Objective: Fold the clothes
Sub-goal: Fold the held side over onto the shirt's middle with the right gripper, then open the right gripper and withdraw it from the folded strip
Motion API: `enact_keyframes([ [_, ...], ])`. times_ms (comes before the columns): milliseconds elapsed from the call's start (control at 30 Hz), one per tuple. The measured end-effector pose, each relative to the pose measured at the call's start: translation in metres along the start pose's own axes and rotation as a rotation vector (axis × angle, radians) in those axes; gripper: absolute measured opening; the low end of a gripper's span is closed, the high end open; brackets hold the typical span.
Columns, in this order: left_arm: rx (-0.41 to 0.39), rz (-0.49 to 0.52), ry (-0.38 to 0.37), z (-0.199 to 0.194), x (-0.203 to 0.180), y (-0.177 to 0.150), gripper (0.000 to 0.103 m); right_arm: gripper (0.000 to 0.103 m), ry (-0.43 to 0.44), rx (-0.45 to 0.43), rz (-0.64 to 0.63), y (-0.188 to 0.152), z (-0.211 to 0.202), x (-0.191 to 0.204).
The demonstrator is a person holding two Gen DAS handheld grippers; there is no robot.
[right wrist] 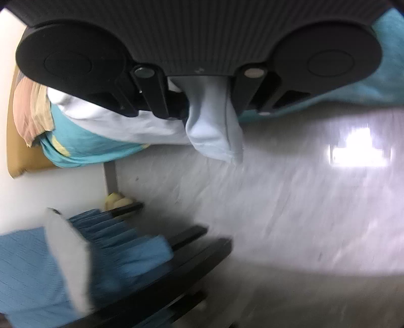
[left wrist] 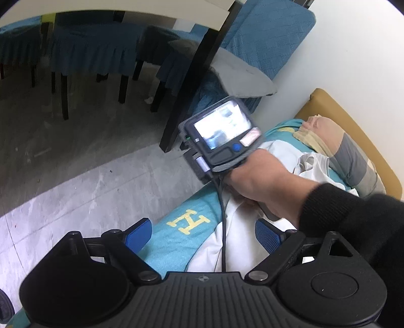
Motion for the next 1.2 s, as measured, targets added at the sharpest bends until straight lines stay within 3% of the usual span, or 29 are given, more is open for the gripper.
enact_keyframes([
  [167, -0.046, 0.025, -0.022, -0.01, -0.004, -0.002, 0.091, 0.006, -0.168, -0.205, 0.22, -0.014, -0.067, -0.06],
  [267, -0.067, 0.064, -0.041, -0.016, -0.013, -0.007, 0.091, 0.006, -0.308, -0.301, 0.403, -0.049, -0.109, -0.11],
  [400, -0.095, 0.115, -0.067, -0.023, -0.026, -0.014, 0.091, 0.006, -0.48, -0.399, 0.734, -0.136, -0.143, -0.171],
  [500, -0.116, 0.154, -0.085, -0.028, -0.035, -0.019, 0.091, 0.006, -0.58, -0.375, 0.994, -0.22, -0.146, -0.197],
  [633, -0.08, 0.214, -0.084, -0.019, -0.047, -0.031, 0.091, 0.008, -0.539, -0.232, 1.323, -0.326, -0.106, -0.197],
  [733, -0.056, 0.254, -0.075, -0.009, -0.055, -0.039, 0.091, 0.01, -0.45, -0.218, 1.392, -0.351, -0.089, -0.187],
  [800, -0.047, 0.277, -0.07, -0.003, -0.06, -0.044, 0.091, 0.017, -0.389, -0.212, 1.43, -0.366, -0.079, -0.18],
  [867, -0.046, 0.299, -0.067, 0.0, -0.065, -0.048, 0.091, 0.057, -0.327, -0.205, 1.467, -0.38, -0.07, -0.174],
  [900, -0.048, 0.311, -0.066, 0.001, -0.067, -0.049, 0.091, 0.066, -0.295, -0.202, 1.486, -0.387, -0.065, -0.17],
  [933, -0.05, 0.323, -0.066, 0.002, -0.069, -0.051, 0.091, 0.08, -0.278, -0.225, 1.467, -0.385, -0.071, -0.169],
  [967, -0.052, 0.335, -0.065, 0.004, -0.071, -0.053, 0.091, 0.083, -0.263, -0.253, 1.44, -0.381, -0.081, -0.167],
  [1200, -0.096, 0.413, -0.075, -0.013, -0.079, -0.063, 0.091, 0.083, -0.17, -0.39, 1.36, -0.357, -0.171, -0.157],
])
Point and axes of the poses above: each gripper's, at about its wrist camera, not at the fingertips, and z roughly the way its jaws point, x to its left, y to its top, the point moved 6 cm from there along z, roughly the way its jaws point, and after that the axes turned 7 degrees about -z, right-handed, at the moved point
